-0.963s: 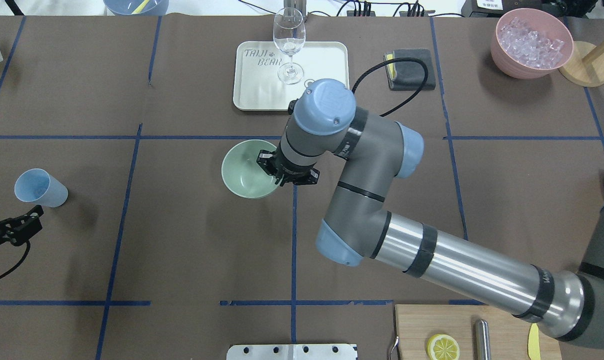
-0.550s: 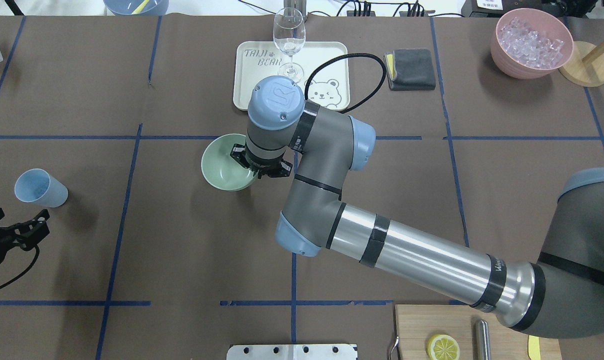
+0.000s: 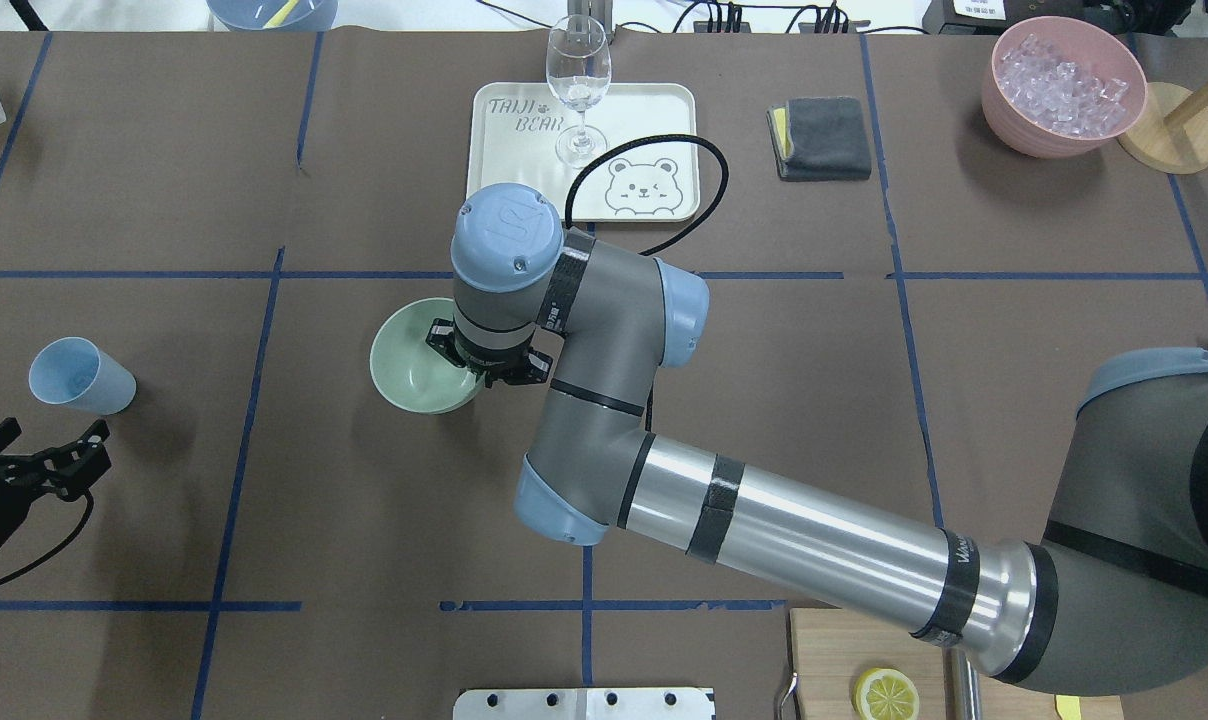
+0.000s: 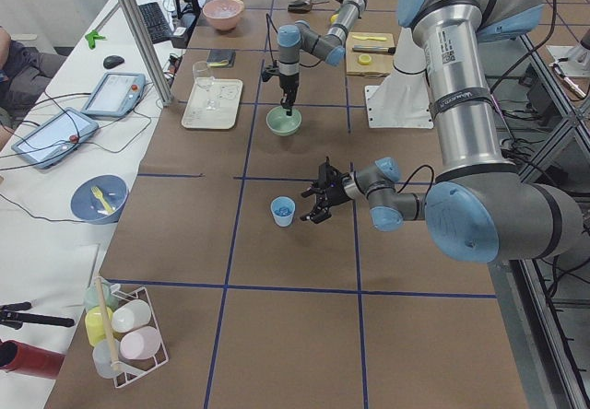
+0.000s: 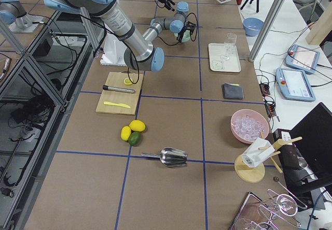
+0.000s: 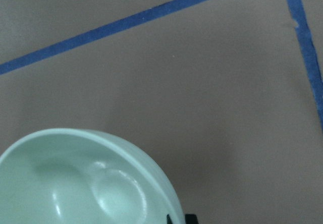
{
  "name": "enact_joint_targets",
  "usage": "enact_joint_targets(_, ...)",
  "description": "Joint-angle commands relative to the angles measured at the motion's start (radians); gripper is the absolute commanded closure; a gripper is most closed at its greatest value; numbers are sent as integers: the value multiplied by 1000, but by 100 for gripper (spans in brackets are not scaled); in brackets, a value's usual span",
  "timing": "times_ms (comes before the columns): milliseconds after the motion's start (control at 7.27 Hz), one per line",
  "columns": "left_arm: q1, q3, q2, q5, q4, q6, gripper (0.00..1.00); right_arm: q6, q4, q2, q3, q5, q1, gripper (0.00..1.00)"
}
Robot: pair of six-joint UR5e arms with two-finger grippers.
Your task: Pour ice into bowl
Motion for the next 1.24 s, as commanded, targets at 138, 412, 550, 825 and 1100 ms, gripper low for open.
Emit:
enact_joint_targets(138, 0, 51, -48, 7, -1, 0, 1, 1, 0, -6, 4, -1, -23, 30)
enact_joint_targets(412, -1, 74, -68, 21, -2, 0, 1, 30, 2, -1, 12, -4, -23, 0)
enact_joint_targets(550, -1, 86, -69, 21, -7, 1, 1, 32, 2, -3, 23, -4, -23, 0)
enact_joint_targets(825, -3, 127, -74, 21, -52, 9, 1, 28, -8, -7, 47, -1, -18, 0)
enact_joint_targets(1100, -36, 131, -75, 21, -76, 13, 2, 25, -53, -18, 91, 1, 18, 0)
